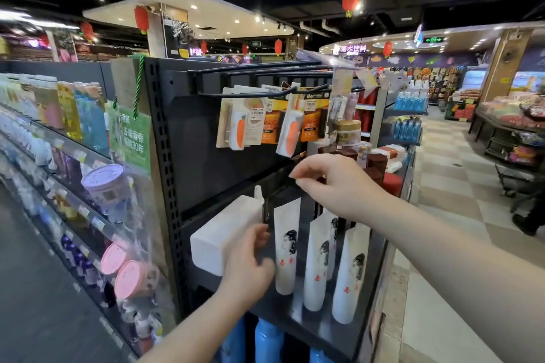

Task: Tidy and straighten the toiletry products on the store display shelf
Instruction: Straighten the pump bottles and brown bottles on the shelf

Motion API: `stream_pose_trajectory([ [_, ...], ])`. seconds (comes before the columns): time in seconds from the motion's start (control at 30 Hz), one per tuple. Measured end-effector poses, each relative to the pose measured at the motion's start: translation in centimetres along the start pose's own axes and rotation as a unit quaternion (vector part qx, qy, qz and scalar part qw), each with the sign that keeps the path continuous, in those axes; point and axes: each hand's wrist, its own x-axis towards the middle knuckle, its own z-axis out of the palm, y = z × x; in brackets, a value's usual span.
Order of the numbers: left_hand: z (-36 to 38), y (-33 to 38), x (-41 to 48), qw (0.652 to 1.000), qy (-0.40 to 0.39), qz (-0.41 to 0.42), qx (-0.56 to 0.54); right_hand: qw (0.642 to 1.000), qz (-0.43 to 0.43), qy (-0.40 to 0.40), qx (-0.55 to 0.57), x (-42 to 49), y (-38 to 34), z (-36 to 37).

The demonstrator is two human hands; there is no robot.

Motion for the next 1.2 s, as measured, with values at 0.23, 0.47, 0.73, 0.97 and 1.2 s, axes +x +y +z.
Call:
stream_pose_trajectory([
  [0.23, -7.0, -0.2, 6.6, 0.928, 0.038, -0.061, 0.365, 0.996, -0.016, 0.0, 0.087, -0.6, -5.8, 6.6],
  [0.47, -6.8, -2.9, 9.1, 0.903, -0.118, -0.129, 0.393, 0.912, 0.28, -0.03, 0.297, 0.4, -4.8, 14.9],
  [0.73, -9.3, -3.3, 7.4, 0.968, -0.079, -0.185, 0.153, 0.844, 0.412, 0.052, 0.341, 1.1, -1.9, 18.5],
  [0.97, -13.5, -3.4, 0.9, 0.964, -0.127, -0.167, -0.16, 0.729, 0.381, 0.064, 0.565, 1.6, -2.7, 19.4],
  [1.2, -17.0, -2.8, -5.9, 0.945, -0.083, -0.158, -0.275, 0.763, 0.306, 0.02, 0.569, -0.4, -8.4, 20.0],
])
